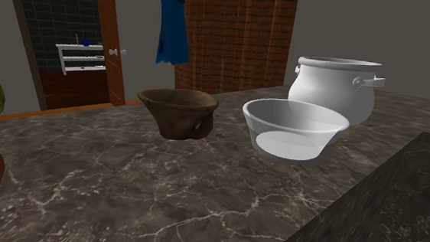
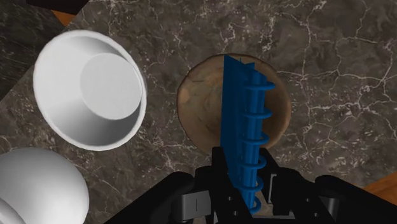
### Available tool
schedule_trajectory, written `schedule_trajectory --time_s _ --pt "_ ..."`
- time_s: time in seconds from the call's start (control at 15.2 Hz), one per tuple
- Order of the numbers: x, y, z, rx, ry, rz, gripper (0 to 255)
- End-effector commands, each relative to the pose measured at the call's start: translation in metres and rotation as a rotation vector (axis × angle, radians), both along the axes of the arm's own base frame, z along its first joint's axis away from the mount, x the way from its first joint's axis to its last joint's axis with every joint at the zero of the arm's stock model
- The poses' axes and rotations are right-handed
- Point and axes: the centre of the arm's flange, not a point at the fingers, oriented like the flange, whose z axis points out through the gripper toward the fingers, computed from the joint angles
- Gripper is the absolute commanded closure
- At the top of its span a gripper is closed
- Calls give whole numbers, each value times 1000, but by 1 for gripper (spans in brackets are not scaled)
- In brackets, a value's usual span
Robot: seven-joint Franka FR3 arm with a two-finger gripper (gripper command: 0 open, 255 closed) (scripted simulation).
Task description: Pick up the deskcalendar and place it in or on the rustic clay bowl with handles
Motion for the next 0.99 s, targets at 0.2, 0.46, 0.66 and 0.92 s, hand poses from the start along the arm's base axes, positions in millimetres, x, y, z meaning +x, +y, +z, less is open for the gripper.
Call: schedule_trajectory --time_s 0.2,0.46,0.66,0.92 --pt "-1 0 -27 1 -1 0 255" --pt "-1 0 -48 1 -1 0 255" --pt "-1 0 -64 1 -1 0 255" --pt "-1 0 -67 1 -1 0 255"
